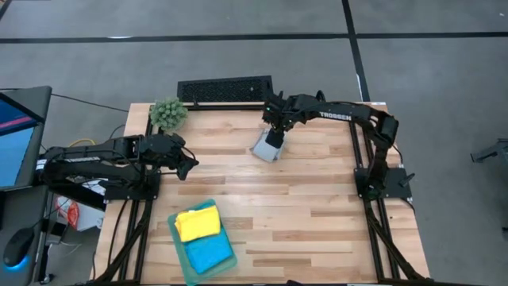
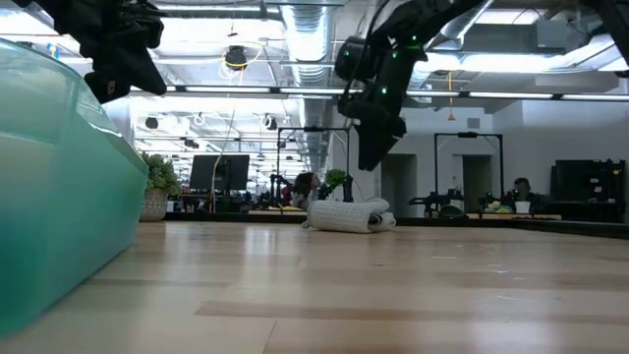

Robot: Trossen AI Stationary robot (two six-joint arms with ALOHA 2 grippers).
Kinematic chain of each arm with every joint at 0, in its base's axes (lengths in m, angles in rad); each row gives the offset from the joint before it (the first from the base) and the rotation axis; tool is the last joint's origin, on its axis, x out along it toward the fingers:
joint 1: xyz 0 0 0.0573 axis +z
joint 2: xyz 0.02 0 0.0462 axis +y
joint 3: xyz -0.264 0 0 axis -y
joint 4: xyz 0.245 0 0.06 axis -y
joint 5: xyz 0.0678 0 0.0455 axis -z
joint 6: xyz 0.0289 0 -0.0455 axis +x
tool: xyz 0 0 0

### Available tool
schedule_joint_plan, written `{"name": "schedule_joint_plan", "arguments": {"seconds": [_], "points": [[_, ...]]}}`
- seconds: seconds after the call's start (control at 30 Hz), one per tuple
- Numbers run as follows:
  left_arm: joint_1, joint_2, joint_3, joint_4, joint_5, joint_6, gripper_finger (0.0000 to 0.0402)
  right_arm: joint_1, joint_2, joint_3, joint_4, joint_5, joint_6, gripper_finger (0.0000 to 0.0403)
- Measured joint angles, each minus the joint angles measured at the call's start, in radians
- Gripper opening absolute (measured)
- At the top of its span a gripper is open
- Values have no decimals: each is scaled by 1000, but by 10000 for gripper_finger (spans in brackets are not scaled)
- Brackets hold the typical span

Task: Fold microfiber towels
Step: Put the folded gray towel into the blue bin

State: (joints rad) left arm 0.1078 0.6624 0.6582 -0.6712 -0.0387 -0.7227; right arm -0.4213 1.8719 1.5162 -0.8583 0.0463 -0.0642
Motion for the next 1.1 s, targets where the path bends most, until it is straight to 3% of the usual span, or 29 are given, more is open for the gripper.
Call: {"name": "schedule_joint_plan", "arguments": {"seconds": [0.47, 0.63, 0.77, 0.9, 1.1], "points": [[0, 5, 0, 9, -32, -6, 12, -64, 205, 0, 17, -34, -77, 240], [0, 5, 0, 10, -33, -8, 12, -105, 254, 5, -34, -137, -76, 232], [0, 5, 0, 11, -33, -8, 12, -104, 280, 8, -52, -166, -67, 169], [0, 5, 0, 11, -33, -8, 12, -80, 270, 6, -50, -170, -50, 43], [0, 5, 0, 10, -29, 0, 12, -64, 216, -8, -53, -183, 80, 31]]}}
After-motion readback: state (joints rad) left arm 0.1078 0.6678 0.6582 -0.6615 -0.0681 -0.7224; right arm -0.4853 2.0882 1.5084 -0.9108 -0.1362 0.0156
